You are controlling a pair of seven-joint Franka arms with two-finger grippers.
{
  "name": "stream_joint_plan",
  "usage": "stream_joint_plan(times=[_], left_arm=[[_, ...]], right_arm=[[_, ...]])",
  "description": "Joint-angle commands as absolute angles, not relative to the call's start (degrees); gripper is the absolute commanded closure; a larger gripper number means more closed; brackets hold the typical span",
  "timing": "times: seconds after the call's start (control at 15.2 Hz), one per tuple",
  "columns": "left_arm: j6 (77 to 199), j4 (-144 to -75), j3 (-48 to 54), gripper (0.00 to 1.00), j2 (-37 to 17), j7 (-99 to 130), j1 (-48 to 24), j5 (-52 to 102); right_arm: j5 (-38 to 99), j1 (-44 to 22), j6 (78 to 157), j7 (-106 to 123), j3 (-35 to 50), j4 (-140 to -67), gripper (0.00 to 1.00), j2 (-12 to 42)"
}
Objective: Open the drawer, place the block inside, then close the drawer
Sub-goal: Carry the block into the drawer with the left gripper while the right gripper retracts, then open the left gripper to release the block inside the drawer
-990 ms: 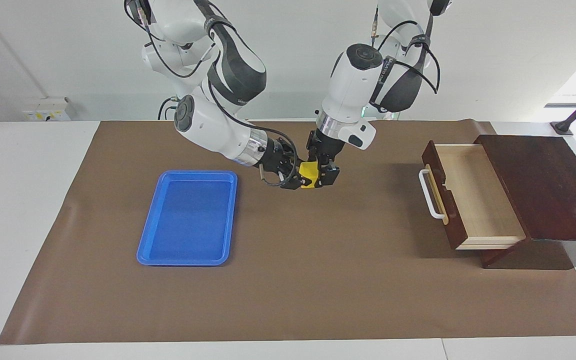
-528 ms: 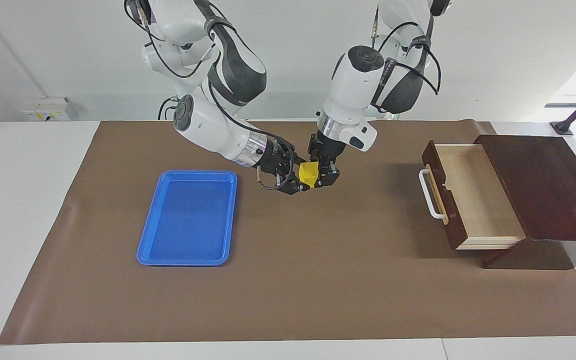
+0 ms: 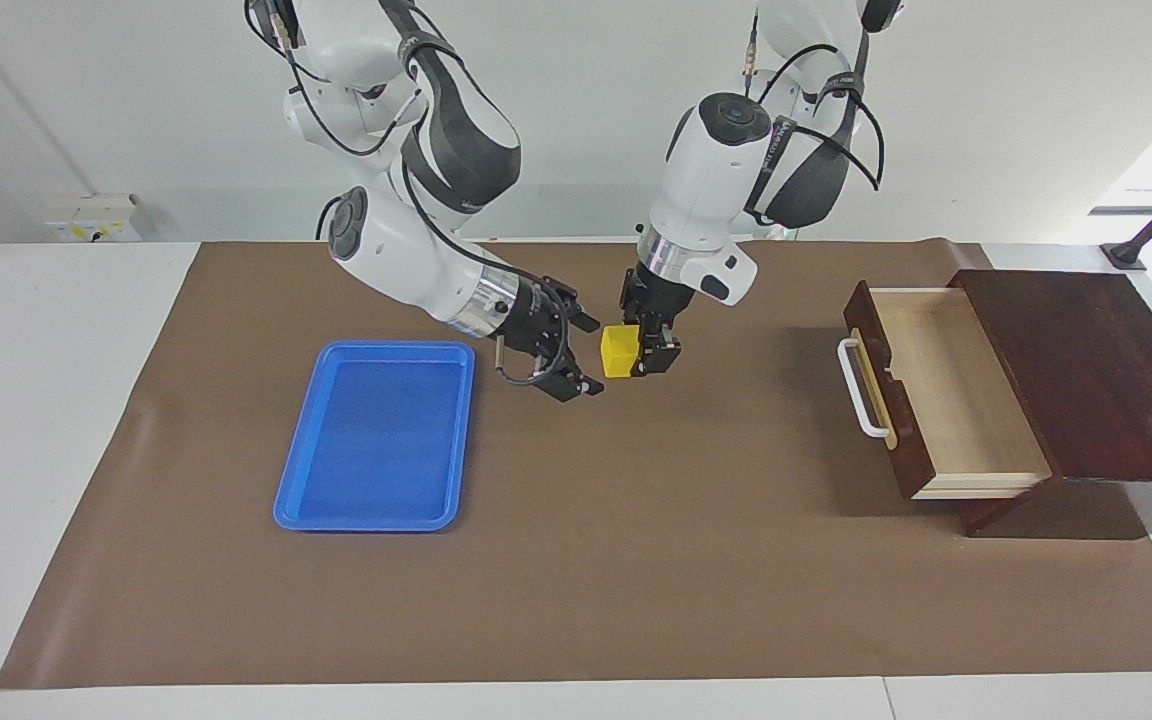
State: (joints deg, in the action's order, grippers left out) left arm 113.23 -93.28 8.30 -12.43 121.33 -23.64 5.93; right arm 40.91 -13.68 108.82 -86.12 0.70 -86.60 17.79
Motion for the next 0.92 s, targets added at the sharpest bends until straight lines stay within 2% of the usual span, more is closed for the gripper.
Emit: stream_joint_plan(times=[0.0,0.33,0.66,0.86], left_arm=[[106.37,-92.90,8.35,1.00,-10.55,110.43,-16.55,6.24],[102.74,-92.99,8.35,1.00,-10.11,90.65,-0.30,5.72],[104.14,-93.07,8.35,1.00,-10.11,82.27,10.62,3.78],[107.92,-98.59,8.35,1.00,-7.83,79.72,13.71,3.78]], right_arm=[[34.21,-7.05,97.68,-72.04,1.05,-81.93,0.00,17.32],[18.84,-2.90,83.69,-39.09,0.70,-80.07,0.00,13.02],[4.69,-3.08,78.66,-14.28,0.79,-81.12,0.00,6.78],[-0.77,-1.25,77.43,-0.58,1.58,-81.47,0.00,3.97]])
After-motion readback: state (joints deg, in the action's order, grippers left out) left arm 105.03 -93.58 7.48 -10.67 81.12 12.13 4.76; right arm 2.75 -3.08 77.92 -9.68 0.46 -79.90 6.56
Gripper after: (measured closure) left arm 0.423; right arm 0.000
